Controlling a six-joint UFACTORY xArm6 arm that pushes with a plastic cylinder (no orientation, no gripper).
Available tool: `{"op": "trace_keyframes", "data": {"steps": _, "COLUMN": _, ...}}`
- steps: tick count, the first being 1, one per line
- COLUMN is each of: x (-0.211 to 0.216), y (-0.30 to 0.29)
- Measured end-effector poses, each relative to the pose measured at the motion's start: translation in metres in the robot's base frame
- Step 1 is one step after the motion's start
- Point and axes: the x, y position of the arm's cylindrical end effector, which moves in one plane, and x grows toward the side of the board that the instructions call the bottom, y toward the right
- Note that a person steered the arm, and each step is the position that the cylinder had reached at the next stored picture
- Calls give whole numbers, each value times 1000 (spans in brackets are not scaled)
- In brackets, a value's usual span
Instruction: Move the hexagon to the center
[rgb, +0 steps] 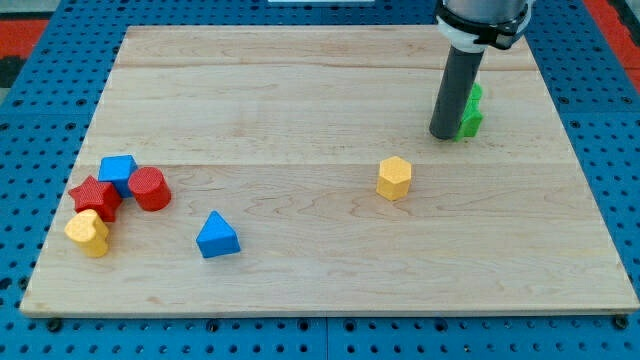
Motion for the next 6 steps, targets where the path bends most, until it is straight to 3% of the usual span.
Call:
{"op": "trace_keyframes", "data": {"steps": 1, "x": 53, "y": -5}}
{"op": "trace_keyframes", "data": {"steps": 2, "x": 74, "y": -74}}
{"op": "trace_keyframes", "data": {"steps": 4, "x": 98, "y": -116}}
{"op": "trace_keyframes", "data": {"steps": 5, "x": 88, "y": -145}}
{"op": "trace_keyframes", "data": {"steps": 6, "x": 57, "y": -137}}
